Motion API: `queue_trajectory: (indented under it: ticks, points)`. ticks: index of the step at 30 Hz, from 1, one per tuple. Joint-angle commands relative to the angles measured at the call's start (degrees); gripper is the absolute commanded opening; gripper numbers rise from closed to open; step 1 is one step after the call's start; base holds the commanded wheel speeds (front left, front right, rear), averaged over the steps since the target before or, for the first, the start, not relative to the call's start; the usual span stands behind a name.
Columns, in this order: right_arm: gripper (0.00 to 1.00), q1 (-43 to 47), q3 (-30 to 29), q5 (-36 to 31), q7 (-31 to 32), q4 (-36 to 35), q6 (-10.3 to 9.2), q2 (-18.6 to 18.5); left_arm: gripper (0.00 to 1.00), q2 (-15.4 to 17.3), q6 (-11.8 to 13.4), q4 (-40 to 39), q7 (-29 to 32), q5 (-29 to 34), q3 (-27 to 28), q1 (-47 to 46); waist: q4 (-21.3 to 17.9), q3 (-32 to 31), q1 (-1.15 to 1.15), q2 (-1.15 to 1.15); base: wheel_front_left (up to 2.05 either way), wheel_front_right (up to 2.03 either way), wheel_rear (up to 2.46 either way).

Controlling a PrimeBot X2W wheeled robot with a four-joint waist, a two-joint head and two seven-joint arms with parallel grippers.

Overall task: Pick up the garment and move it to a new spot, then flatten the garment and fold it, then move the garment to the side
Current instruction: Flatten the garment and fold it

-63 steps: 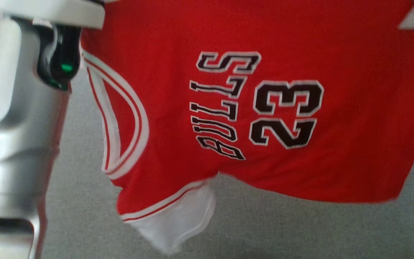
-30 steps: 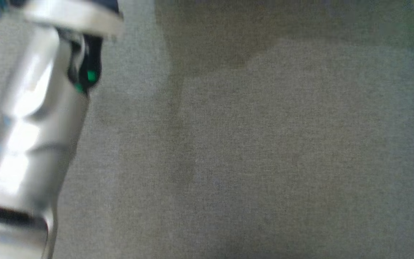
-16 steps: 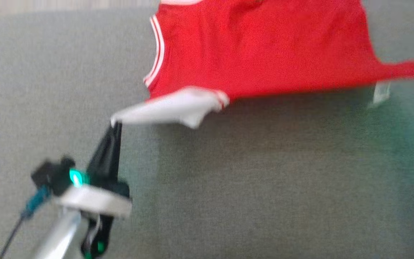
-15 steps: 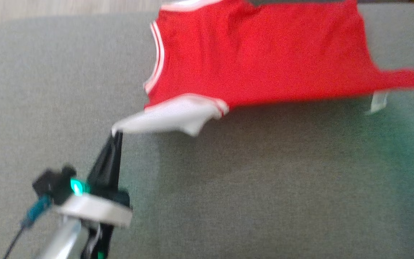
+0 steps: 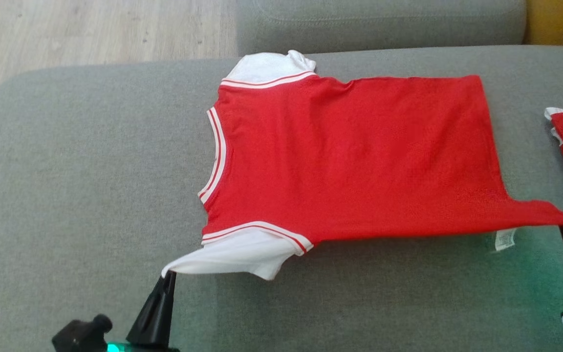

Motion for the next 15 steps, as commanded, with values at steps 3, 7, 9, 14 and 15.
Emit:
queue_trajectory:
  ticks: [3,7,9,14,15]
  points:
    - [0.0,-0.8,-2.0,-0.7,2.6,-3.4,-0.04,-0.7,0.0,0.3,0.1,-1.2,0.2,-0.2,2.2,-5.5,0.4,2.0,0.01,0.0,0.0,0.0,0.0]
    - [0.0,-3.2,-2.7,-1.0,4.6,-3.6,-0.04,0.3,0.0,-1.5,-1.2,2.1,0.3,0.4,1.7,-11.7,0.8,4.6,0.01,0.0,0.0,0.0,0.0]
    - [0.0,-5.1,-2.6,-1.1,5.3,-3.2,-0.04,0.6,0.0,-2.6,-1.9,4.3,0.3,0.9,1.5,-15.6,0.9,6.2,0.01,0.0,0.0,0.0,0.0]
    - [0.0,-9.4,-1.3,-1.4,6.2,-1.9,-0.04,0.2,0.0,-4.6,-3.4,8.6,0.5,2.0,1.1,-23.8,1.0,9.1,0.01,0.0,0.0,0.0,0.0]
    - [0.0,-10.5,-0.9,-1.5,6.2,-1.4,-0.04,0.1,0.0,-5.0,-3.8,9.7,0.6,2.2,1.0,-25.7,1.0,9.8,0.01,0.0,0.0,0.0,0.0]
